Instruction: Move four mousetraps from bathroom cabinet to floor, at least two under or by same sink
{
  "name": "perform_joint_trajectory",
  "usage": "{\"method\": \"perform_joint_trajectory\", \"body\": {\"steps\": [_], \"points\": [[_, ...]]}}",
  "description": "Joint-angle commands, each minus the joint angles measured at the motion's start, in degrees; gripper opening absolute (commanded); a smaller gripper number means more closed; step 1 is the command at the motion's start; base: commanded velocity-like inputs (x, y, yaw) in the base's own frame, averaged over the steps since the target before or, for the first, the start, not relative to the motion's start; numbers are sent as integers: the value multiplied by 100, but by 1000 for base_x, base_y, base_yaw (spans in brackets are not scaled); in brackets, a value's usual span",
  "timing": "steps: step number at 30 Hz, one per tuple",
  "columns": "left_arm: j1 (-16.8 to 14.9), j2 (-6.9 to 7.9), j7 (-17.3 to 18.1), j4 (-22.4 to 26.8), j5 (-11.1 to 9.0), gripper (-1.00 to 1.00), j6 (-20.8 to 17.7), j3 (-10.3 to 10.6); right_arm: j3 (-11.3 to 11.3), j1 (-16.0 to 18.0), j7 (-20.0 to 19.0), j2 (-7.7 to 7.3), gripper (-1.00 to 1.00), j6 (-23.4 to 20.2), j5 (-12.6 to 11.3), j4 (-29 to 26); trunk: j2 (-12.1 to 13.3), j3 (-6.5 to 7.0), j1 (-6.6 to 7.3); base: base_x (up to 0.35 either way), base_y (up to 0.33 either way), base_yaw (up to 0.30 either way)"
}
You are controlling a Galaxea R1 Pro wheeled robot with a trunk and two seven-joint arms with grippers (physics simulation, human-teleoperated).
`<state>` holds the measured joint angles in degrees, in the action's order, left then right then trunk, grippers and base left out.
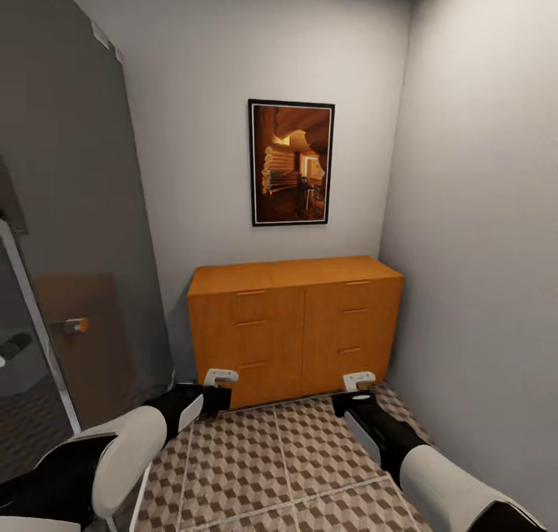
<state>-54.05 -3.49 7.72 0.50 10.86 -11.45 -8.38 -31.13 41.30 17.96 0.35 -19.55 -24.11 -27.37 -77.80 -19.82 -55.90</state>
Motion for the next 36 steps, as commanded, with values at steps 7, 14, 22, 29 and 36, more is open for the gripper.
{"method": "perform_joint_trajectory", "body": {"steps": [7, 14, 22, 29, 36], "points": [[8, 2, -53, -22, 68, -100, 79, -49, -51, 8, 31, 57, -100, 190, -42, 200, -5, -7, 4, -344, 0, 0], [9, -5, -46, -24, 66, -100, 75, -51, -64, 9, 125, 119, -100, 142, -61, 206, -5, -7, 4, -128, 0, 0], [9, 5, -59, -25, -2, -100, 75, -63, -50, 5, 384, 273, -100, 136, -74, 214, -5, 6, 4, -6, 0, 169], [20, 21, -56, -24, -124, -100, 89, -67, -54, 6, 383, 281, -100, 141, -71, 318, -5, 23, 4, 0, 0, 235], [26, 32, -42, -24, -144, -100, 84, -68, -52, 8, 332, 282, -100, 136, -75, 508, -5, 26, 4, -46, 0, 40]]}}
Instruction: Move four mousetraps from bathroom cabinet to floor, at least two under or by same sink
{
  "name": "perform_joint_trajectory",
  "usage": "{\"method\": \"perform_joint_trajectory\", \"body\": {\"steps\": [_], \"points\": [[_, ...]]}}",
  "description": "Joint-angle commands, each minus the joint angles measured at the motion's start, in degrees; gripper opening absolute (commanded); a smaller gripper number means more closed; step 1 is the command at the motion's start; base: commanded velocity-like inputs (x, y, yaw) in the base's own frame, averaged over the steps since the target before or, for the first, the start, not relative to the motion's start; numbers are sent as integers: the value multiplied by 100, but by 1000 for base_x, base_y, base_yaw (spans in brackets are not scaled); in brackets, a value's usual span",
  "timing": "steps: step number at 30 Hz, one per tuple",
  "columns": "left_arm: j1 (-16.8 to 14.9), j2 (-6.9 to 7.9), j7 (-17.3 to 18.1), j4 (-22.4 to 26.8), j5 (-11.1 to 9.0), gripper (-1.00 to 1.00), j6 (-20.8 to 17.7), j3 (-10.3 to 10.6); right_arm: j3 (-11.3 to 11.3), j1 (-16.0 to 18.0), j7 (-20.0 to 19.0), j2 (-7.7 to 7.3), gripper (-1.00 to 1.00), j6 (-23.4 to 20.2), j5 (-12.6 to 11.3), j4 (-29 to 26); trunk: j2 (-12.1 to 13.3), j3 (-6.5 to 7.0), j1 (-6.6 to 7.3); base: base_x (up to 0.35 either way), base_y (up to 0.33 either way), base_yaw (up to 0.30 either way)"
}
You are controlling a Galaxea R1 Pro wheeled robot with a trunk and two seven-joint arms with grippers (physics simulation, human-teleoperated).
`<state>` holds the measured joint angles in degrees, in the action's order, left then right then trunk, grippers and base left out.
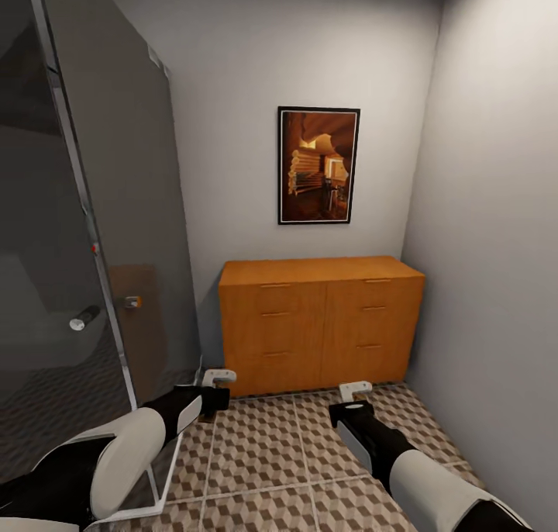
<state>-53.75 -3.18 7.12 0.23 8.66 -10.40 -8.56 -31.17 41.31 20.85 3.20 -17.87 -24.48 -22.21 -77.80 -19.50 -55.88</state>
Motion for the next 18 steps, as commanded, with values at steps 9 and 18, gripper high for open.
{"method": "perform_joint_trajectory", "body": {"steps": [9, 18], "points": [[12, -3, -7, 3, 74, -100, -27, -44, -47, 4, 55, -10, -100, -34, -39, 166, -5, -7, 2, -304, 0, 2], [14, 54, -402, 3, 66, -100, -23, -49, -47, 6, 66, -4, -100, -24, -40, 177, -5, -7, 2, -211, 0, 74]]}}
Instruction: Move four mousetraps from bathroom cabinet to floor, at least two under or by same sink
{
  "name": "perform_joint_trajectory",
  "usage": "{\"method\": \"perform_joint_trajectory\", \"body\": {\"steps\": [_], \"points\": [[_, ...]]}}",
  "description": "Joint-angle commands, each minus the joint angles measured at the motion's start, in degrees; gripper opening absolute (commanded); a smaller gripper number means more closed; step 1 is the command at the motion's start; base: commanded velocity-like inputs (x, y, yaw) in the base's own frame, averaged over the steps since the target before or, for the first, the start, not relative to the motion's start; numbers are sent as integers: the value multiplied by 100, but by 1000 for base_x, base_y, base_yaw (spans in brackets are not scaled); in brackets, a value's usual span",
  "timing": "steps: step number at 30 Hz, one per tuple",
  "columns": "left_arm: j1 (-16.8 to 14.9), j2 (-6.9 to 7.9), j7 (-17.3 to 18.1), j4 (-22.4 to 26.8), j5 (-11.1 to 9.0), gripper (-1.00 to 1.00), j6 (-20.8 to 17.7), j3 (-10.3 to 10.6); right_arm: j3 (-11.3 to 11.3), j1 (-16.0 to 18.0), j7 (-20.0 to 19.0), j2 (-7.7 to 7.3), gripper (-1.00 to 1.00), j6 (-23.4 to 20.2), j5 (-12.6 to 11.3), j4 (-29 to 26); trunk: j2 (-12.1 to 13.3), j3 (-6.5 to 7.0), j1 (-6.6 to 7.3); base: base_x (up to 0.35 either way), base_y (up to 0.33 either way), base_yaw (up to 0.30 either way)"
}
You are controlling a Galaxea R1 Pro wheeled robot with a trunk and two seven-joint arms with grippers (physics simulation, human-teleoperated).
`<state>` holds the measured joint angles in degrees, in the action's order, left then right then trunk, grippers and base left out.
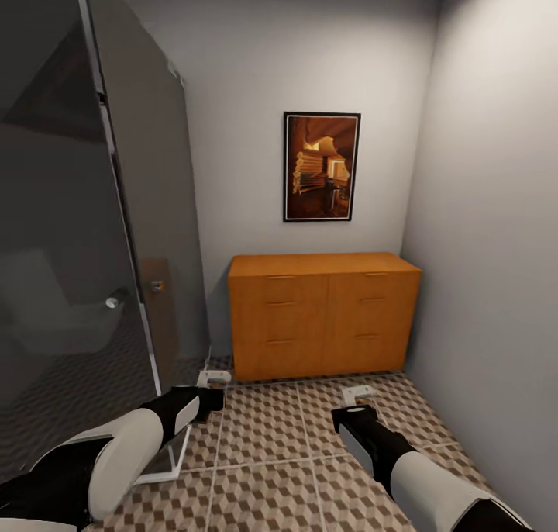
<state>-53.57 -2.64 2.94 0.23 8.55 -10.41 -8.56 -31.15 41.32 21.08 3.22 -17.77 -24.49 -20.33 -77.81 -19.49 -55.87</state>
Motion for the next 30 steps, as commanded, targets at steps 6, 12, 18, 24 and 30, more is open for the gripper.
{"method": "perform_joint_trajectory", "body": {"steps": [6, 12, 18, 24, 30], "points": [[56, 670, 17, 2, -446, -100, 4, -49, -49, 4, 50, -5, -100, -34, -38, -9, -5, -7, 0, -8, 0, 288], [197, 1124, 37, 3, -870, -100, 249, -49, -49, 2, 47, -5, -100, -34, -38, -7, -5, -7, 0, -1, 0, 299], [217, 1364, 42, 3, -914, -100, 561, -42, -55, 1, 39, -5, -100, -30, -31, 126, -5, -7, 0, 0, 0, 300], [215, 1441, 40, 3, -897, -100, 589, -27, -57, 4, 27, -2, -100, -25, -30, 202, -5, -7, 0, 0, 0, 300], [223, 1442, 40, 3, -891, -100, 559, -23, -65, 3, 17, 132, -100, -25, -20, 397, -5, -7, 0, 0, 0, 300]]}}
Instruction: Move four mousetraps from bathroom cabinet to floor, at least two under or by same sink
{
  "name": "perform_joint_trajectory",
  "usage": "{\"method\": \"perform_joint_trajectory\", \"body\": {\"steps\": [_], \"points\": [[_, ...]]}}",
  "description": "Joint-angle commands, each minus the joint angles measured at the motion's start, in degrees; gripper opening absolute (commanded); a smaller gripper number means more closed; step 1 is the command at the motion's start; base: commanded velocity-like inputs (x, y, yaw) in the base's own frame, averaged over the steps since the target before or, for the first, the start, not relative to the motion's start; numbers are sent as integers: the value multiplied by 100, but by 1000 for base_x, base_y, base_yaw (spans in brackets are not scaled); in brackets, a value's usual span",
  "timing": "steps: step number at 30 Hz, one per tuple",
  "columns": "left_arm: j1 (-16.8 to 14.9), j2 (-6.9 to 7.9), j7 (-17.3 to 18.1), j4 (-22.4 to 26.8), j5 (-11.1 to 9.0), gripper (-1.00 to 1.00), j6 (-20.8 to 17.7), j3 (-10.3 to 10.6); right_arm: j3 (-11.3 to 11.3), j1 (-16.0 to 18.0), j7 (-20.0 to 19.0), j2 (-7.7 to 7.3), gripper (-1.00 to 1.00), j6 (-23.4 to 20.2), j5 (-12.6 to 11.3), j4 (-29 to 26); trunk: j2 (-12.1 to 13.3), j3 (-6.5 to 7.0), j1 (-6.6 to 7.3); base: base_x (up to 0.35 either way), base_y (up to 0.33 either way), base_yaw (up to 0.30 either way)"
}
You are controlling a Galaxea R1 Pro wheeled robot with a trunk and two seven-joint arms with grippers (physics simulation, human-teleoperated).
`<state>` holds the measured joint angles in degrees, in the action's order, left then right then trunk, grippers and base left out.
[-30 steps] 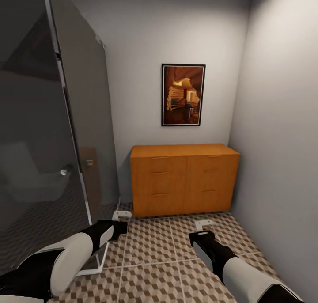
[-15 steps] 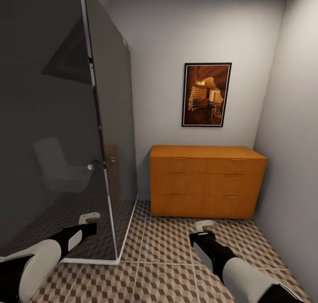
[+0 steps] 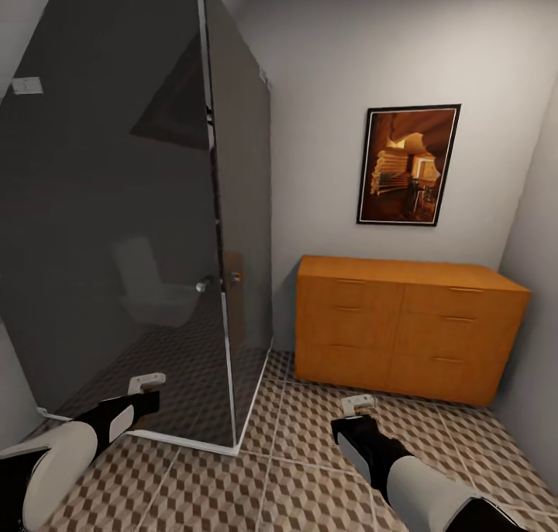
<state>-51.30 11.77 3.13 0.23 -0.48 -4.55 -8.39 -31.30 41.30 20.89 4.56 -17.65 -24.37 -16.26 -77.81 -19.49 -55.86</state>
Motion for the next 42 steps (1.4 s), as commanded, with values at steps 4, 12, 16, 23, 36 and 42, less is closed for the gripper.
{"method": "perform_joint_trajectory", "body": {"steps": [4, 12, 16, 23, 36, 42], "points": [[8, -14, 21, 3, 18, -100, -48, -40, -96, 4, 30, 185, -100, -28, 62, 203, -4, -7, 0, 0, 0, 300], [11, -25, 21, 3, 22, -100, -54, -37, -272, 6, -282, 381, -100, -37, 360, 409, -4, -7, 0, 0, 0, 300], [14, -39, 21, 3, 30, -100, -41, -32, -287, 7, -426, 400, -100, -21, 391, 493, -4, -7, 0, 0, 0, 300], [21, -46, 21, 3, 30, -100, -31, -32, -286, 7, -435, 397, -100, -19, 394, 500, -4, -7, 0, 0, 0, 300], [23, -51, 21, 3, 31, -100, -33, -31, -286, 7, -428, 393, -100, -32, 397, 497, -4, -7, 0, 0, 0, 300], [23, -52, 21, 3, 31, -100, -31, -32, -280, 6, -429, 388, -100, -36, 398, 493, -4, -7, 0, 0, 0, 300]]}}
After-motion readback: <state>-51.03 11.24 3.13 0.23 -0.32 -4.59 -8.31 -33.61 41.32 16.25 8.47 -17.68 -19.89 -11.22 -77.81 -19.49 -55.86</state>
